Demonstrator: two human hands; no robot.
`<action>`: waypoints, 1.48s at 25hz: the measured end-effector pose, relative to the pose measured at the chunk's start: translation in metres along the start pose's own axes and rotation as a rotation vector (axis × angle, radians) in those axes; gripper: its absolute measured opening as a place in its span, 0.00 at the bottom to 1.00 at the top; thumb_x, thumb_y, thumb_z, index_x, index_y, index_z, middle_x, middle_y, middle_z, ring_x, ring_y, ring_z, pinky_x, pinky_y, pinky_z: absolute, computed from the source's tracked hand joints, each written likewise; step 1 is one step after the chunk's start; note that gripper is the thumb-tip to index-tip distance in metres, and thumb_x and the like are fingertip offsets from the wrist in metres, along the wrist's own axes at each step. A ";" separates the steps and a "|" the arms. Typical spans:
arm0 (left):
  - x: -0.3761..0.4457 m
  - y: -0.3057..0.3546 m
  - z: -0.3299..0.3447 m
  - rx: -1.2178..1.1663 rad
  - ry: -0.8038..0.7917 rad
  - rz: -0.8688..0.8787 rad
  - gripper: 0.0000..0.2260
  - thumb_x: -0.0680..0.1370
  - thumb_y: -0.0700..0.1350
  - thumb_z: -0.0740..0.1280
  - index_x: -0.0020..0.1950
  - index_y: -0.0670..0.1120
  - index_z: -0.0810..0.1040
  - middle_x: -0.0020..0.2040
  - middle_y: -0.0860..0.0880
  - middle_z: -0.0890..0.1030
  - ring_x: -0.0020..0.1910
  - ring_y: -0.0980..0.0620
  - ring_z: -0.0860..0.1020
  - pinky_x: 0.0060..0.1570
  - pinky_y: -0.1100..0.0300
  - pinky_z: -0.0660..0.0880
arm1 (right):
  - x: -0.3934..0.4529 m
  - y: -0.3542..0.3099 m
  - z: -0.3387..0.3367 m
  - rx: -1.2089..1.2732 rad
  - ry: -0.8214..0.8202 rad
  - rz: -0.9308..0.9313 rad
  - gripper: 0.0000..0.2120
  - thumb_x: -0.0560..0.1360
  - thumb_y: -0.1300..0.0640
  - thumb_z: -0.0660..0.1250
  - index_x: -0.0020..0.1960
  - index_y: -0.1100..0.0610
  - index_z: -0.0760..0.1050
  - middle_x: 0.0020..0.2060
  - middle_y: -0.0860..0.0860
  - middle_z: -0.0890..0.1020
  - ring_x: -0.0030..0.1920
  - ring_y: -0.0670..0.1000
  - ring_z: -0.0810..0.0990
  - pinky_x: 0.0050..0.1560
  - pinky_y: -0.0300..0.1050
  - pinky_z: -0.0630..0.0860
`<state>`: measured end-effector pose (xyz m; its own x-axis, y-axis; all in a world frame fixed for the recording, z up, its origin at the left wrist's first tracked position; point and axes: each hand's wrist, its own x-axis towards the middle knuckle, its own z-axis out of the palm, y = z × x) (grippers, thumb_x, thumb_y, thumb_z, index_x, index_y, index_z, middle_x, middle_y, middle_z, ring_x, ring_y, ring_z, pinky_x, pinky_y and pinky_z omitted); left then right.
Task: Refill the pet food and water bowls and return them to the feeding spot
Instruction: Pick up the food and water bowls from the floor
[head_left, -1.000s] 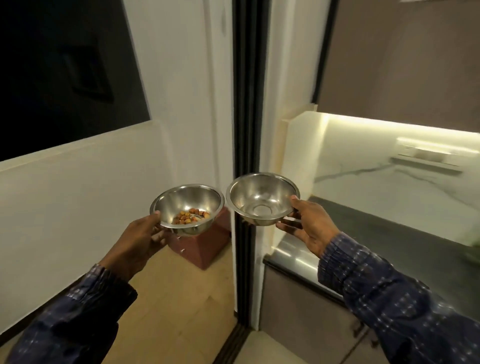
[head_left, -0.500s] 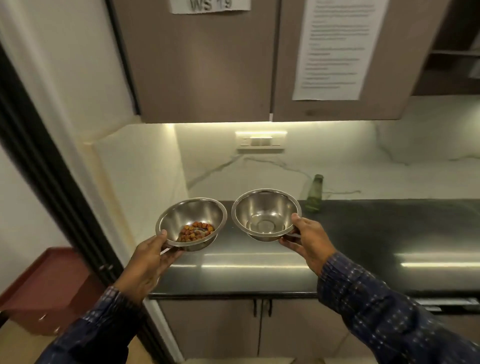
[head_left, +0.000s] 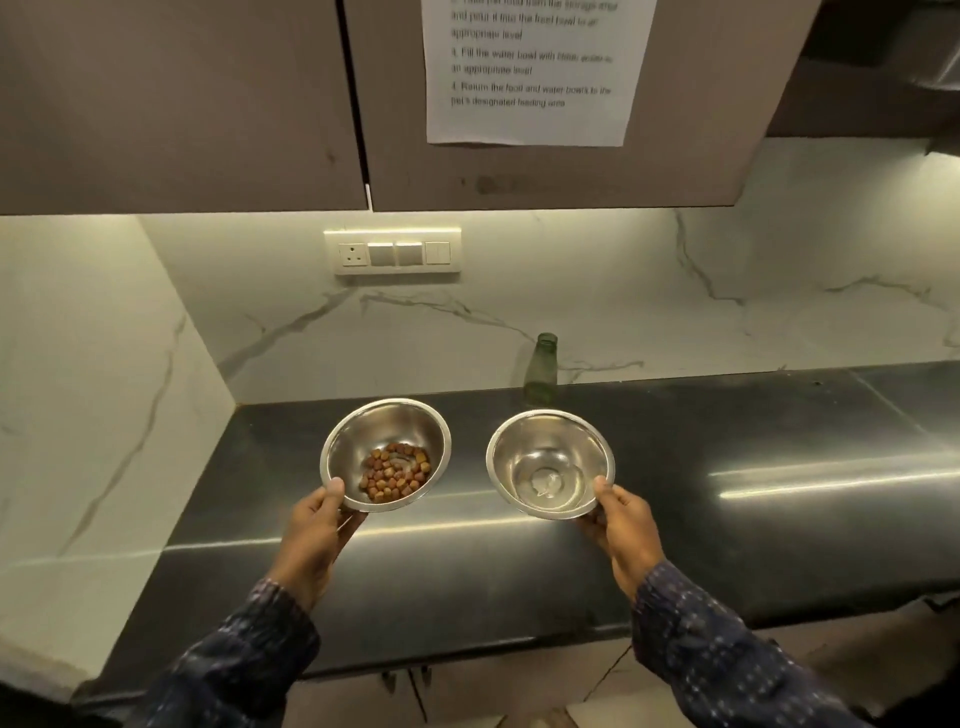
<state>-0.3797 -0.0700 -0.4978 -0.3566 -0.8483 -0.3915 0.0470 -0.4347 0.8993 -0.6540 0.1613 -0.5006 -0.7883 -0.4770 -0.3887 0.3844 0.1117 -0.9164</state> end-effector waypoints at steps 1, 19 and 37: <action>0.017 -0.010 0.008 -0.008 0.029 -0.004 0.15 0.88 0.46 0.59 0.56 0.39 0.82 0.57 0.37 0.85 0.61 0.44 0.82 0.65 0.51 0.76 | 0.021 0.008 0.001 -0.005 0.014 0.020 0.15 0.86 0.53 0.63 0.56 0.62 0.84 0.52 0.62 0.88 0.51 0.55 0.87 0.50 0.49 0.83; 0.168 -0.125 0.033 0.324 0.431 -0.114 0.17 0.86 0.53 0.62 0.53 0.42 0.83 0.47 0.42 0.83 0.40 0.48 0.79 0.42 0.54 0.79 | 0.193 0.104 0.070 -0.070 0.102 0.233 0.10 0.85 0.56 0.65 0.46 0.54 0.80 0.54 0.58 0.84 0.55 0.57 0.85 0.58 0.54 0.84; 0.143 -0.115 0.012 0.754 0.517 0.193 0.17 0.87 0.47 0.62 0.51 0.35 0.82 0.52 0.35 0.80 0.51 0.34 0.81 0.57 0.45 0.76 | 0.163 0.106 0.037 -0.210 0.314 0.156 0.17 0.83 0.43 0.64 0.56 0.58 0.76 0.45 0.55 0.82 0.43 0.54 0.85 0.51 0.55 0.83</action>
<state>-0.4474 -0.1374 -0.6548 0.0623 -0.9933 -0.0970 -0.6205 -0.1147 0.7758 -0.7233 0.0629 -0.6578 -0.8491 -0.1548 -0.5051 0.4302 0.3525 -0.8311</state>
